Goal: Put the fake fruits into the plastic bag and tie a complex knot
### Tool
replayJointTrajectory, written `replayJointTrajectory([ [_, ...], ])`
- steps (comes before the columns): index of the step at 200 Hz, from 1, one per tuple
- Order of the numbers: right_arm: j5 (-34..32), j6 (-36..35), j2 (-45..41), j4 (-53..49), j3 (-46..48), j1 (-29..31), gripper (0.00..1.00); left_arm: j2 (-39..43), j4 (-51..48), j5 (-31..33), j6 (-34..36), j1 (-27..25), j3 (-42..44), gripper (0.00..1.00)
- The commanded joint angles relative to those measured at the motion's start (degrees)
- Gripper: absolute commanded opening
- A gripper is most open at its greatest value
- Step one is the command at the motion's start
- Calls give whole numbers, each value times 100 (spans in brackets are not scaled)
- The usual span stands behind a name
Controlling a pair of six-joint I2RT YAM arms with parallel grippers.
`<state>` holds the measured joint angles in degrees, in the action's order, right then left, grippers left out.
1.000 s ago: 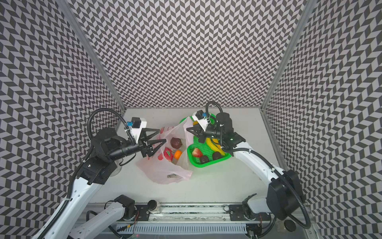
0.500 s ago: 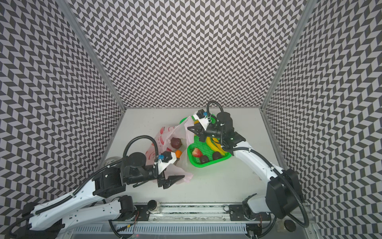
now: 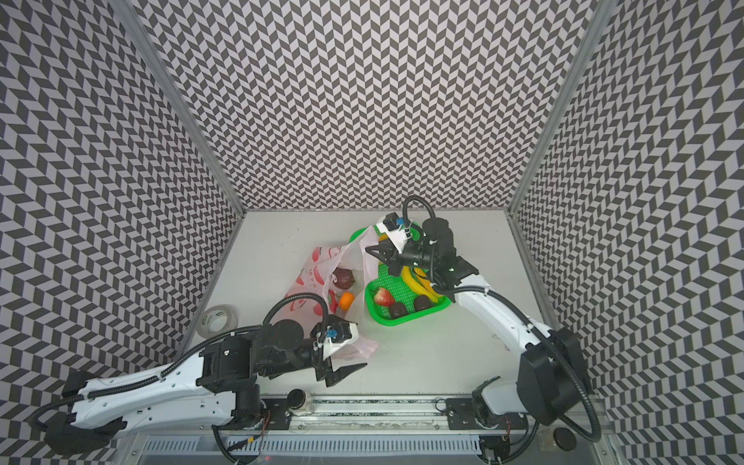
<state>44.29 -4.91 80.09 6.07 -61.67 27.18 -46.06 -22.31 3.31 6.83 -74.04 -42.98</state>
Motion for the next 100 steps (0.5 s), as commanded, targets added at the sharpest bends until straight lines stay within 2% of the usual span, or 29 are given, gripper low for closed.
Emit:
replayJointTrajectory([
  [1,0,-67,33,203,6,-30,0,70,416,78,353,-87,153,90],
  [61,132,-19,59,207,-10,-36,0,-334,745,1360,829,-115,315,85],
  [85,117,2,51,202,-14,-33,0,-488,814,1532,977,-119,316,79],
  [100,115,25,47,213,-20,-30,0,-541,896,1537,1049,-119,367,70],
])
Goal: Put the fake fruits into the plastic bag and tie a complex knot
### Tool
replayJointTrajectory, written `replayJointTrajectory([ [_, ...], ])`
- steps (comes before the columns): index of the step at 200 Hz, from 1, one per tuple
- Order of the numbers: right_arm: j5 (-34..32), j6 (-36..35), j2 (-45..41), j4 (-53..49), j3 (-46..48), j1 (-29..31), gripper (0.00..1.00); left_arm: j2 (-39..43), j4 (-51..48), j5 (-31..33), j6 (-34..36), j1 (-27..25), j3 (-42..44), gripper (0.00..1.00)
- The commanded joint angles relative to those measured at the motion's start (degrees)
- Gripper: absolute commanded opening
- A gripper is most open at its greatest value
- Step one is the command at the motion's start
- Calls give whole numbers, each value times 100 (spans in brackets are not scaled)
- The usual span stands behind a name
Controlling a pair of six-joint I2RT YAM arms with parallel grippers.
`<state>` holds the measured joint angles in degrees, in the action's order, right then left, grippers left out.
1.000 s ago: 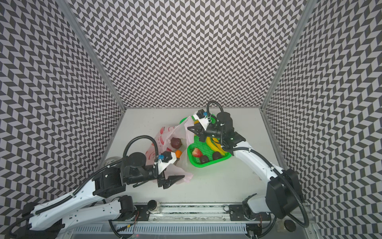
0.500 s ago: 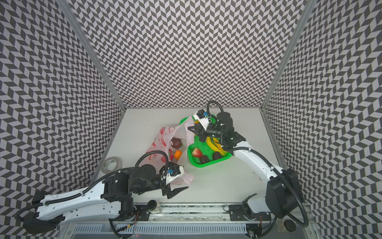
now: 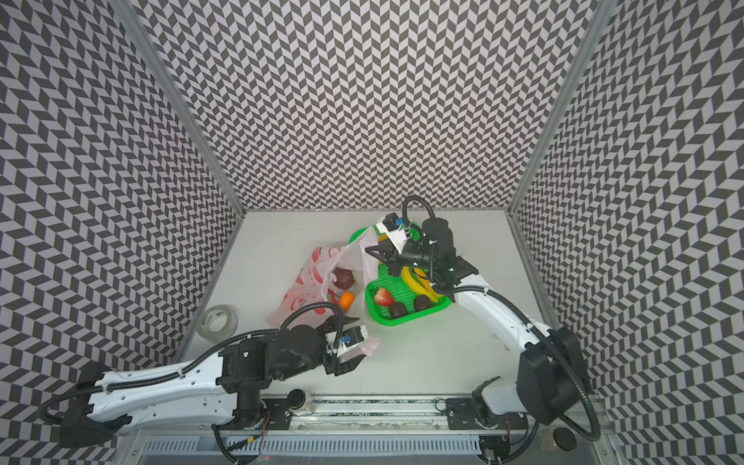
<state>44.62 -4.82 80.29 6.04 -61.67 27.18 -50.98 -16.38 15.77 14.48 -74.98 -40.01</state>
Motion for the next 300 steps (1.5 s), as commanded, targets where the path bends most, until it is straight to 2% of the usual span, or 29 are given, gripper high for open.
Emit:
replayJointTrajectory([
  [1,82,12,24,214,-20,-34,0,-51,312,293,284,-21,71,70],
  [43,83,104,-24,227,-37,-36,0,-8,320,349,337,-17,-5,18],
  [58,77,226,-63,257,-44,-36,0,147,319,451,370,0,-48,6],
  [69,57,309,-100,246,-81,-32,0,326,288,462,389,55,-107,0],
  [108,-137,614,-387,366,-85,-31,0,1280,221,307,746,663,-502,0],
  [140,-402,1027,-562,200,-224,-37,0,1781,150,-190,1027,1850,-1084,0],
  [169,-600,1436,-736,201,-180,-90,0,1652,-31,-636,971,2880,-1579,0],
  [206,-533,1840,-991,284,-116,-193,0,1259,143,-1196,695,3790,-1940,0],
  [234,-196,2123,-1158,339,-61,-257,0,929,347,-2165,288,4851,-2210,0],
  [271,-186,2359,-1414,365,58,-383,0,459,1021,-4282,-656,6560,-2245,0],
  [300,-318,2499,-1605,298,11,-629,0,159,1970,-5035,-1140,6742,-1990,0],
])
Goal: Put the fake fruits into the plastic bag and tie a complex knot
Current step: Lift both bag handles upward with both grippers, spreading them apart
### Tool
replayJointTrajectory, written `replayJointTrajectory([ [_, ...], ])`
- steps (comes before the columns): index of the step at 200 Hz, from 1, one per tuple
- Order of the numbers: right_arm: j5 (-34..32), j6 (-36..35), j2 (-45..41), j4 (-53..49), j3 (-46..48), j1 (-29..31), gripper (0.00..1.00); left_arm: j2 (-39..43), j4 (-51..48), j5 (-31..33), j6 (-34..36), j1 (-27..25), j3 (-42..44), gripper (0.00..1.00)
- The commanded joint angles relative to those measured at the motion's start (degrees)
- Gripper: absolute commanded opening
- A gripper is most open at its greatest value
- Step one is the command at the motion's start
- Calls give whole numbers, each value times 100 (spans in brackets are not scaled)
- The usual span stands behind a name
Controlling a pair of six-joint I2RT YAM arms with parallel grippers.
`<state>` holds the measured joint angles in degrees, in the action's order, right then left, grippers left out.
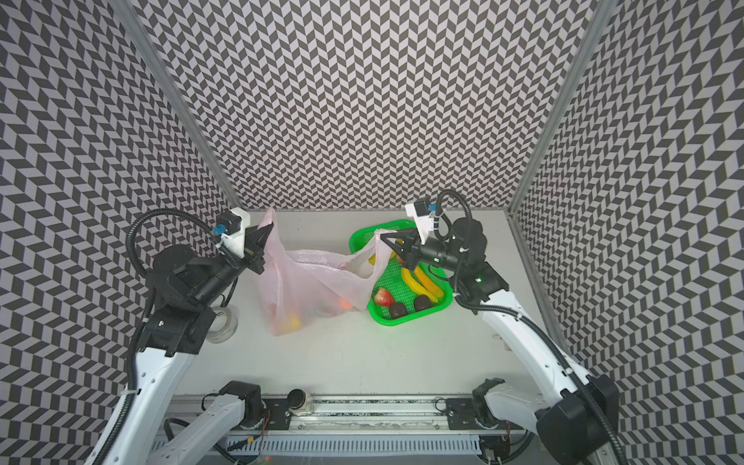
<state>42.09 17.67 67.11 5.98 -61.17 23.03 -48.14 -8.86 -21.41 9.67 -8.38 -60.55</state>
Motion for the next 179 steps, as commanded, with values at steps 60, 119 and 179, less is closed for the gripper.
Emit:
replayJointTrajectory([
  [60,28,93,-298,-363,-426,-1268,0,-542,1978,-2300,-978,59,405,0],
  [119,-73,-181,-155,-639,-622,-1768,0,-953,2484,-2499,-1393,30,579,0],
  [179,720,306,-187,-67,-170,-1729,0,-1190,3320,-3246,-1925,-32,1137,0],
])
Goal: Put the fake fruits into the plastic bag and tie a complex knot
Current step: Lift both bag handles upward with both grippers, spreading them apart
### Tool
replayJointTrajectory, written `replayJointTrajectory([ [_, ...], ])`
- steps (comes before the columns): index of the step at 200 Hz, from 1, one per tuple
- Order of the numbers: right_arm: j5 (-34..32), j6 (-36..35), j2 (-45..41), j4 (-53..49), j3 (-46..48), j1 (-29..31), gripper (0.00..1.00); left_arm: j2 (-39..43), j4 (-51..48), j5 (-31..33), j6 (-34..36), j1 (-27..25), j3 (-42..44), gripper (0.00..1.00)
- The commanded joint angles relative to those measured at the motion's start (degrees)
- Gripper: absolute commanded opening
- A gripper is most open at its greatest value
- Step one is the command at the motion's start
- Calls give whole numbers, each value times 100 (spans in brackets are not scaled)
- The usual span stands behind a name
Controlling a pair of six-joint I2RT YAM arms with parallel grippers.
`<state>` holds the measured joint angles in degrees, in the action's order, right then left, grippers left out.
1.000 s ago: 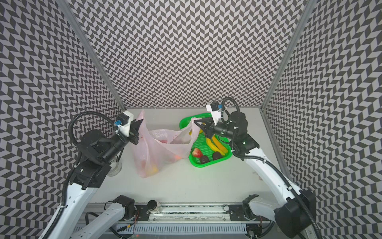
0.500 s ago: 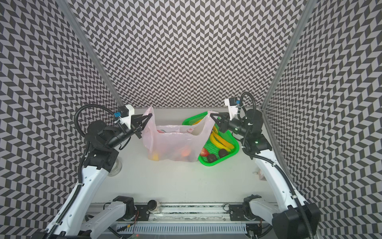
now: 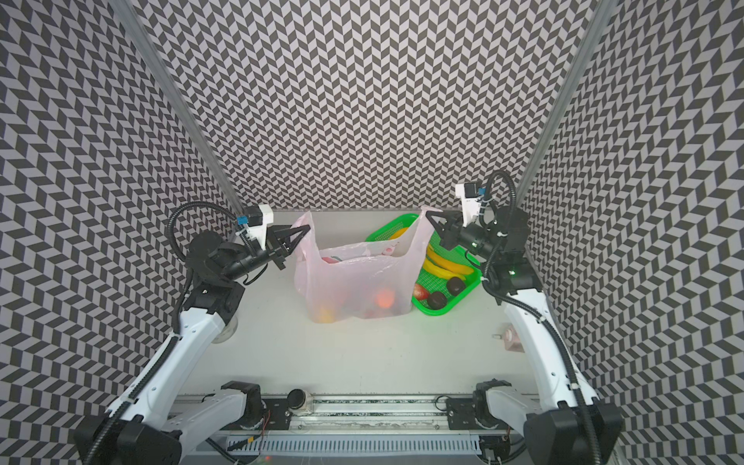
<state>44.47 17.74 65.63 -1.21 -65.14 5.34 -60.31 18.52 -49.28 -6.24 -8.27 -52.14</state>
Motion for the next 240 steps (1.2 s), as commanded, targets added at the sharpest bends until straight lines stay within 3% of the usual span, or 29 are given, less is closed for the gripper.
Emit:
replayJointTrajectory([
  [1,487,309,-35,655,238,47,0,28,604,-477,-347,-43,316,0],
  [32,686,-3,240,221,145,282,3,11,885,-680,-499,-36,582,0],
  [43,568,-149,307,-93,-42,279,12,20,832,-611,-454,-30,573,0],
  [77,-350,-691,96,-762,-586,273,54,-149,646,-667,-391,1,290,0],
  [100,-828,-1086,-41,-1270,-981,282,66,-257,539,-869,-324,3,169,0],
  [148,-947,-1674,-97,-2072,-1734,622,69,-274,502,-1305,-110,10,195,0],
  [165,-1269,-1936,-5,-2416,-2010,1024,69,-313,485,-1455,-85,7,166,0],
  [240,-1292,-3301,1157,-2913,-2857,3263,65,-464,343,-2448,206,-8,20,0],
])
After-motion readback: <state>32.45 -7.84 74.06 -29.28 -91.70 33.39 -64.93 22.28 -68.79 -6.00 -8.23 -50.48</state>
